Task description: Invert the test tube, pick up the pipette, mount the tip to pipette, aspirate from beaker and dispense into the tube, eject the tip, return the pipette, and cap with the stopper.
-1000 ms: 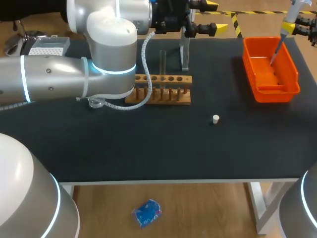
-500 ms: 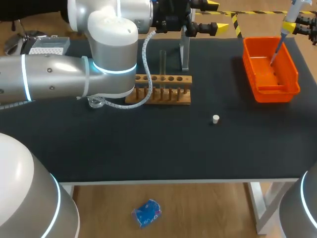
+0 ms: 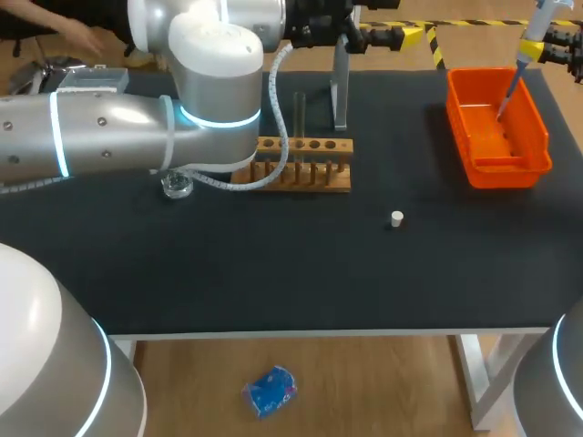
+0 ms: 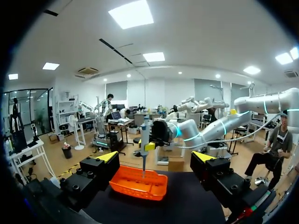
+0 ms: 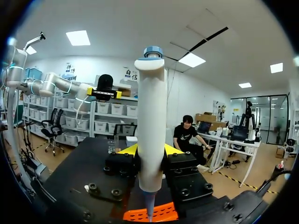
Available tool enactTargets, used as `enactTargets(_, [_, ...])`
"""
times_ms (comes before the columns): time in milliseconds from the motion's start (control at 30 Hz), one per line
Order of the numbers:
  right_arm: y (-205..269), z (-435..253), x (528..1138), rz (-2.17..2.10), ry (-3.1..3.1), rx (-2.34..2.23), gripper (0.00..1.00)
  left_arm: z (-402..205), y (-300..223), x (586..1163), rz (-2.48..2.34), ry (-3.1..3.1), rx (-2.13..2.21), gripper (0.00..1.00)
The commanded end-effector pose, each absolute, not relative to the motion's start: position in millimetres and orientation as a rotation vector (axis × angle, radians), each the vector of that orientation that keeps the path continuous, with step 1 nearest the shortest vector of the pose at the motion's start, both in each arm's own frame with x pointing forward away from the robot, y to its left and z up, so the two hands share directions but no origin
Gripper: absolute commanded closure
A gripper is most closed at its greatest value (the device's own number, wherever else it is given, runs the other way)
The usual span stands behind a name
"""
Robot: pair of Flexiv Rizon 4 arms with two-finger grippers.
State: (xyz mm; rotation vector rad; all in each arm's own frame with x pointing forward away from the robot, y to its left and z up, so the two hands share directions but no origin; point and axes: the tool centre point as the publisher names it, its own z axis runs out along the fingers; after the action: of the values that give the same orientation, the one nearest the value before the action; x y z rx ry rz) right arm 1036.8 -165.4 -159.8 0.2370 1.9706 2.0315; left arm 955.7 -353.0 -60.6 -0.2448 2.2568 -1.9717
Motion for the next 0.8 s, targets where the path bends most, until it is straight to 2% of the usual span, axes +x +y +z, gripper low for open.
enactTargets(33, [-166.5, -159.9, 1037.7, 2.034, 1.972, 0.232, 1.00, -51.4, -395.2, 973.8, -1.849, 2.305, -0.297, 0.00])
enactTargets(467, [-166.5, -159.9, 1037.7, 2.034, 1.972, 0.232, 1.00, -58.4, -497.8, 1016.1, -1.702, 2.559, -0.249, 0.00])
enactTargets(800, [-166.5, -159.9, 1037.7, 2.034, 1.972, 0.232, 1.00, -58.4, -497.8, 1016.1, -1.702, 2.559, -0.249, 0.00])
